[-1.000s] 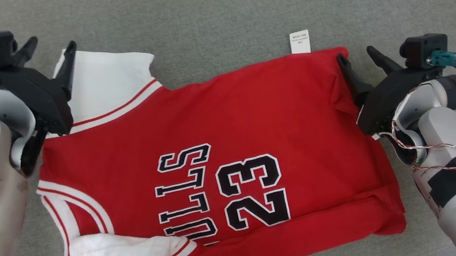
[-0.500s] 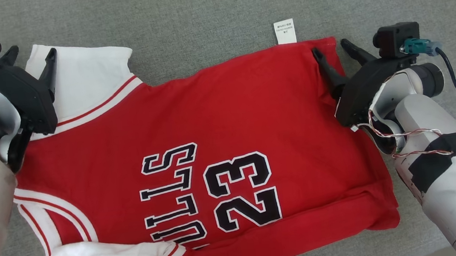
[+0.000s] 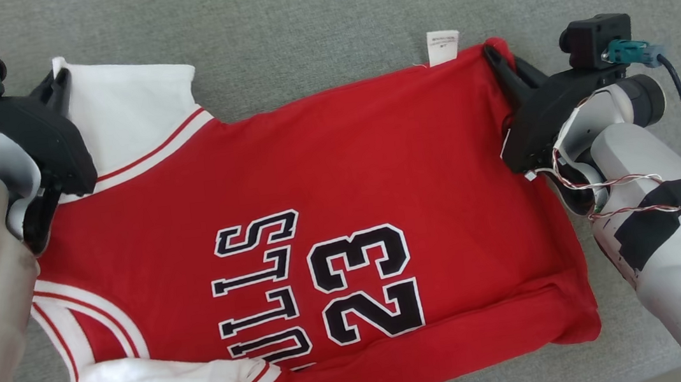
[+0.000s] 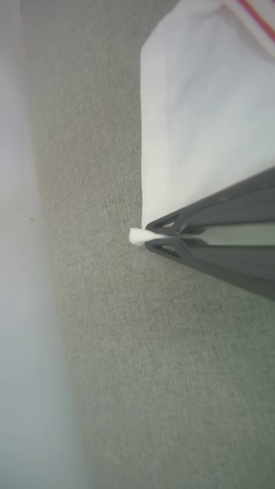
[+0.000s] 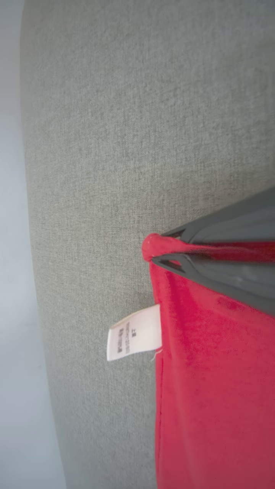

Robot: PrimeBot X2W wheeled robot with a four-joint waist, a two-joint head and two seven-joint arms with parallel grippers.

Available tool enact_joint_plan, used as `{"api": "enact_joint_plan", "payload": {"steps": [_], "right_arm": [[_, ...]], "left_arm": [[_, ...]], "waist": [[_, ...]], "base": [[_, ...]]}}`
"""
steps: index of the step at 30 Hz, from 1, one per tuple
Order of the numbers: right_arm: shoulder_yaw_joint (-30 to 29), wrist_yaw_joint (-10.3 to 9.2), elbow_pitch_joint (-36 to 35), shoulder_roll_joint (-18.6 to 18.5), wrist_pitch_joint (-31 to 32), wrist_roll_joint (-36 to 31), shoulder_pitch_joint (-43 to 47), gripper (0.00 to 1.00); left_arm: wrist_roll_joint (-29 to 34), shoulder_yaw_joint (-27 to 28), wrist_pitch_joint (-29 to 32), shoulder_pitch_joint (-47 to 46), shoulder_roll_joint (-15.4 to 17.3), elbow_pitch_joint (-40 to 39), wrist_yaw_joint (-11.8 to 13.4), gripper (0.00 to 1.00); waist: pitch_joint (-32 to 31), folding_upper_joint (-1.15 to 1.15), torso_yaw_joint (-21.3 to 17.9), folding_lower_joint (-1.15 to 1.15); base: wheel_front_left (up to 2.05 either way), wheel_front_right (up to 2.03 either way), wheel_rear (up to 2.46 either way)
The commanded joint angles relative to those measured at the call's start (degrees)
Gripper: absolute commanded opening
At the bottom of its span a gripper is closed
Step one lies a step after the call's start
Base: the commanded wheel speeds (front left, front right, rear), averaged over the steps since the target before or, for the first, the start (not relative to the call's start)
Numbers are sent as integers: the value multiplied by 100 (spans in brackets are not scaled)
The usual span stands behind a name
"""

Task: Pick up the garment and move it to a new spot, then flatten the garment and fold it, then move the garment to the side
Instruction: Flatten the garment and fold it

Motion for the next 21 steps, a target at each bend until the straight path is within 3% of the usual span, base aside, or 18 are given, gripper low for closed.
{"api": "enact_joint_plan", "payload": {"steps": [1,11,21], "right_arm": [[15,-16,13,-41,-81,26,-51,0],[189,-16,231,-316,-636,143,208,0],[248,-16,-44,-607,-1216,330,901,0]], "left_arm": [[-119,16,-105,-74,-6,-11,12,0],[-710,-113,-876,252,-33,-728,12,0],[-1041,113,-1274,1505,302,-2141,71,0]], "waist": [[-73,-1,74,0],[-558,-1,434,0],[-996,-1,750,0]], "base": [[0,0,0],[0,0,0],[0,0,0]]}}
